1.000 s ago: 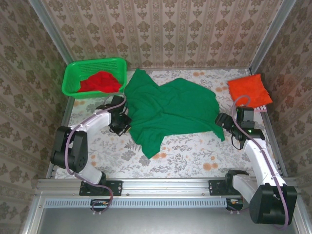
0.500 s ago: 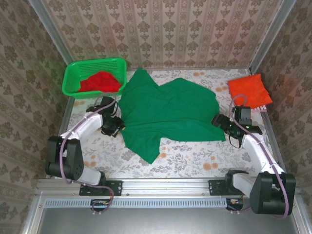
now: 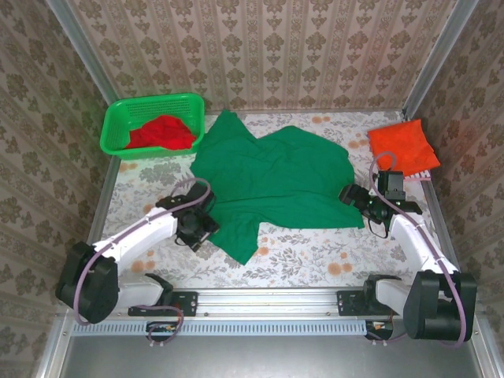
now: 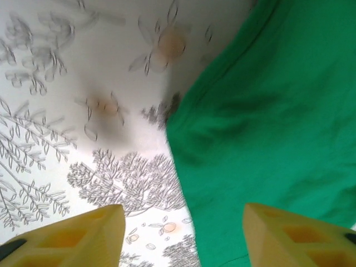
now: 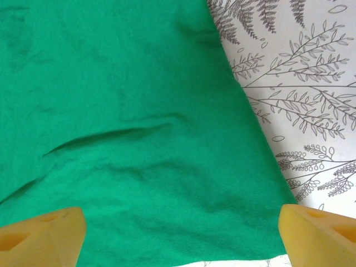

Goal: Fold and stack the t-shirts

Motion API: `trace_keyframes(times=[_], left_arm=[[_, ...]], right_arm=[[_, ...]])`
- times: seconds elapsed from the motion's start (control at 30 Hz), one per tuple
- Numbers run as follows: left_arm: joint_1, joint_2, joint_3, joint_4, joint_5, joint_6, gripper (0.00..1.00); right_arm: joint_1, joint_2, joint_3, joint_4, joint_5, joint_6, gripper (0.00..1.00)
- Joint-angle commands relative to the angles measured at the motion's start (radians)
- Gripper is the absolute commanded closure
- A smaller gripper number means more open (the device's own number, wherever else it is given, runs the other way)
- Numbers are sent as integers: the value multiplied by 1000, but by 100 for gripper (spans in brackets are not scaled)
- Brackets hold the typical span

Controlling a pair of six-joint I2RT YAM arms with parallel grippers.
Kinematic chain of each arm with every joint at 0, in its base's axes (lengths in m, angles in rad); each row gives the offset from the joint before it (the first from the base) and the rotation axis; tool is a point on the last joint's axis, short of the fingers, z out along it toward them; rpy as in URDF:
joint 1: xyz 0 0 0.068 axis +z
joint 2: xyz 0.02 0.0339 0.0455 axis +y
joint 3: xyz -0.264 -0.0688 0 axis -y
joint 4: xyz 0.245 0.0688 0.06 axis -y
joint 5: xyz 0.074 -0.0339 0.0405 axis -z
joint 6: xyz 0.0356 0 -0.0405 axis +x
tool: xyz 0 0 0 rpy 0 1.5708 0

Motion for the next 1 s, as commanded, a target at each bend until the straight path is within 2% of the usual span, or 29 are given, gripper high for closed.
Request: trace_keyframes(times=[0.0,0.17,0.37,0.5,0.6,0.77,0.97], left_arm=[[-40,-9,-22,41,-10,-190,47],[-34,51,-23,74,-3,-189,56],[20,119,-11,118,-1,-121,60],[28,173,-7,158,28,-108,60],[25,219,2,167,61,-103,65],[4,238,24,152,78,-115,63],[-7,228,44,120,68,-127,66]], right_arm=[[-4,10,0,18,-34,0,10],[-4,3,-3,17,-42,0,10],[-4,-6,-8,14,-39,2,10],[-3,-16,-14,8,-39,3,10],[-3,-25,-21,6,-34,9,10],[-3,-16,-21,9,-31,9,10],[-4,-11,-22,19,-38,11,10]])
